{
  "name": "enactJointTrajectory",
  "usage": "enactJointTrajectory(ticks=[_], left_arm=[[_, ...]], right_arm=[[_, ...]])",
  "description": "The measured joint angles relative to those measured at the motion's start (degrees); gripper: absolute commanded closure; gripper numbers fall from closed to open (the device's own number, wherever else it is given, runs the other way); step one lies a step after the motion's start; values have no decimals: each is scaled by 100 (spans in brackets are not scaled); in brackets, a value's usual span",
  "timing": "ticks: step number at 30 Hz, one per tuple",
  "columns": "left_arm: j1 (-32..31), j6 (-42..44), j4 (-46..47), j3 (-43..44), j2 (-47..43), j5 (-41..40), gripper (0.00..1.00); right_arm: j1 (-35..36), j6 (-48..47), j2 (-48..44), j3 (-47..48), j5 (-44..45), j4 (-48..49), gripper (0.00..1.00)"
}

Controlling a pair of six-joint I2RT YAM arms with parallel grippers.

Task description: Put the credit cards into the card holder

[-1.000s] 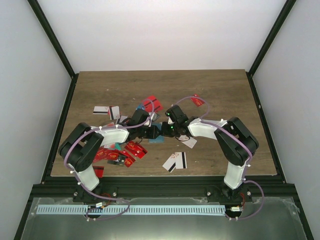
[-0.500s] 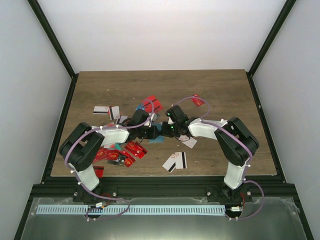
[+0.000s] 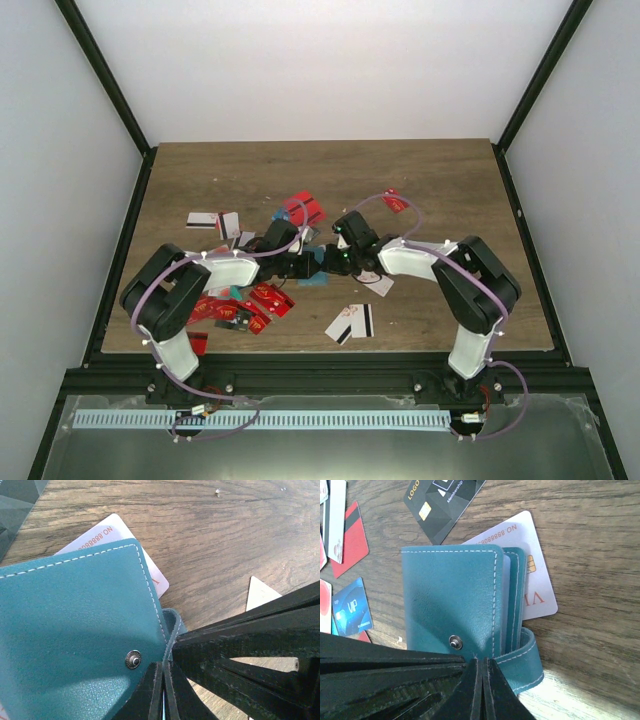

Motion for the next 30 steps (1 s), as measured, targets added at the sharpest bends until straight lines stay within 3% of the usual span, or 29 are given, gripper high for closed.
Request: enactJointTrajectory(ticks=[14,30], left_arm=[[-11,20,-227,122,0,-79,96],[-11,125,-555,350,9,-146,96]], right_arm=[[0,22,-1001,-723,-330,352,99],[0,162,-404,-1005,-861,1182,99]])
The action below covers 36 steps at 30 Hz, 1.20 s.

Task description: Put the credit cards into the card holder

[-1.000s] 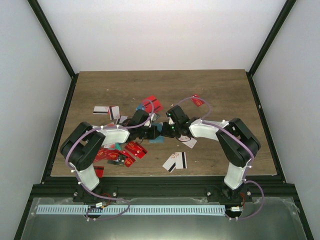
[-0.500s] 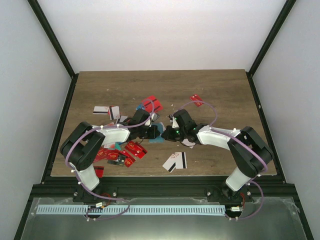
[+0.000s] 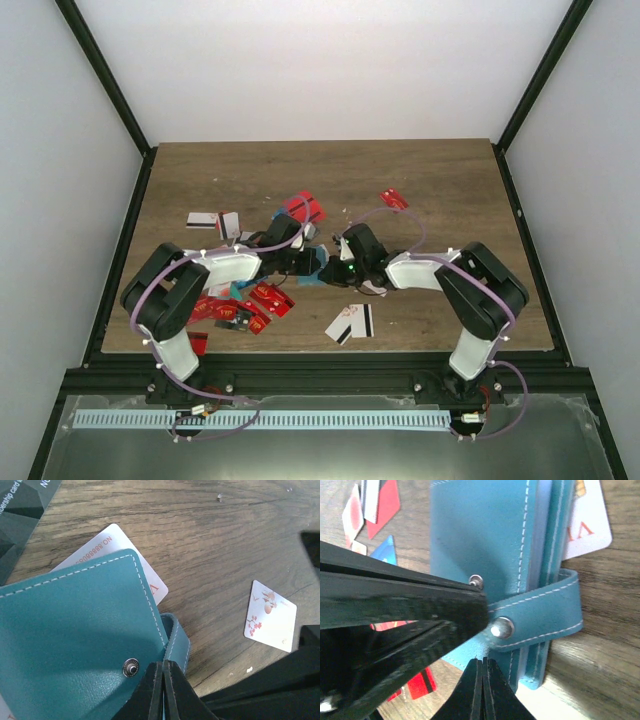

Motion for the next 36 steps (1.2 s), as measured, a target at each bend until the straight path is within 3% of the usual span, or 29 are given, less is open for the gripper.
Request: enactJointTrajectory(ticks=[24,36], left_arm=[[2,691,-1320,1128,238,-616,96],[17,866,-1591,1158,341,-883,96]], right_arm=[[-63,-85,225,0,24,131,99],[-72,-127,245,13,-4,127,99]])
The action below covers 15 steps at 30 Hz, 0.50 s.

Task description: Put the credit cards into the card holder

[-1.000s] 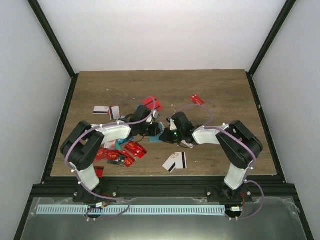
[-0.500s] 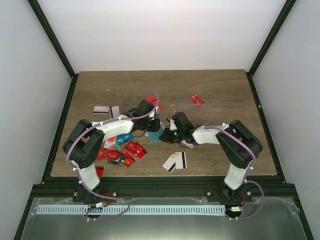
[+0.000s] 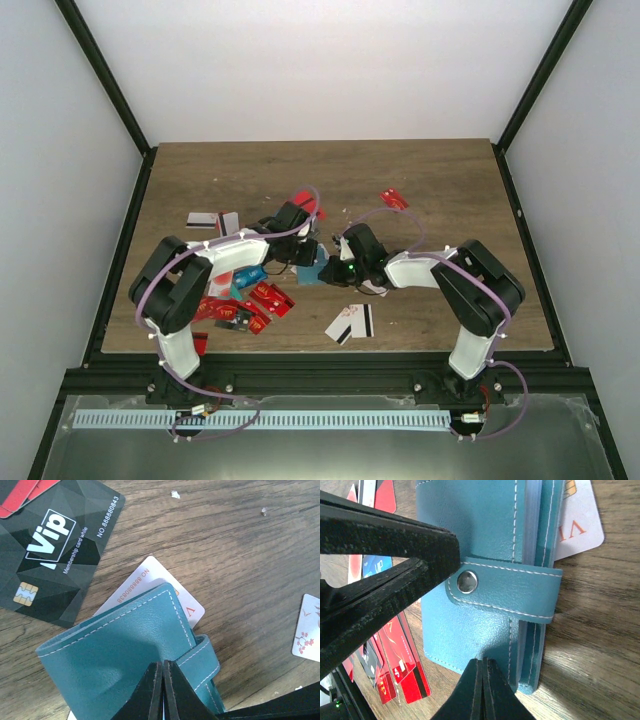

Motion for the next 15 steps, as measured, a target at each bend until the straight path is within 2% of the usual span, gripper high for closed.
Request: enactJointTrajectory(ticks=[15], left_arm=[[0,66,2,-7,2,-225,96]], right_arm=[[-2,-2,50,83,-11,-59,99]])
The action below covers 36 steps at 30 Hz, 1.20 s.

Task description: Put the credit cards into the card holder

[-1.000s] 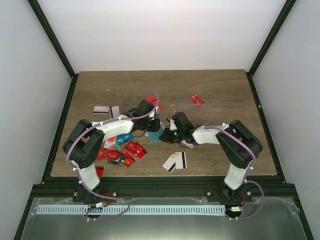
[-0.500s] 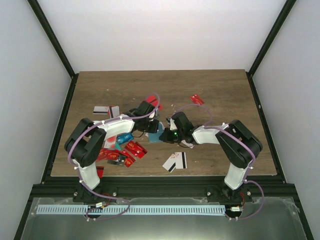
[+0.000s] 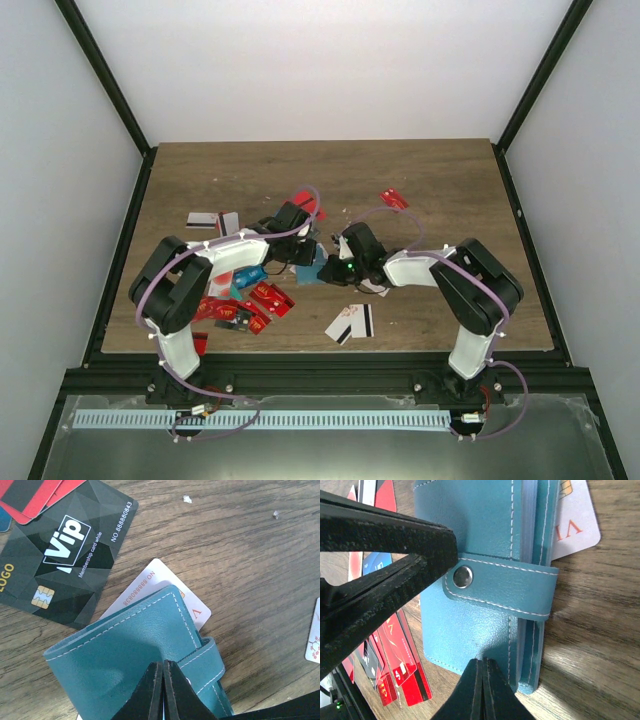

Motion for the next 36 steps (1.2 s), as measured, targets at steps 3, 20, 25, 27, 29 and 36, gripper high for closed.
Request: enactJointTrajectory(ticks=[3,20,25,27,29,36], left_arm=[[4,2,7,-31,-2,2,96],[17,0,85,-260,-229,-31,96],[17,2,98,-282,-227,-116,96],[17,2,122,-319,-227,-144,96],[17,0,155,-374,-227,-186,96],[20,-2,369,-562,-286,-264,96]], right_arm=[[0,-2,17,20,-7,-2,99],[-2,-2,85,101,-24,-22,99],[-2,-15,92,109,-26,-22,99],[-2,-17,101,127,-28,-33,99],[-2,-20,114,140,-28,-33,99],[-2,-37,153,234,-31,-125,99]])
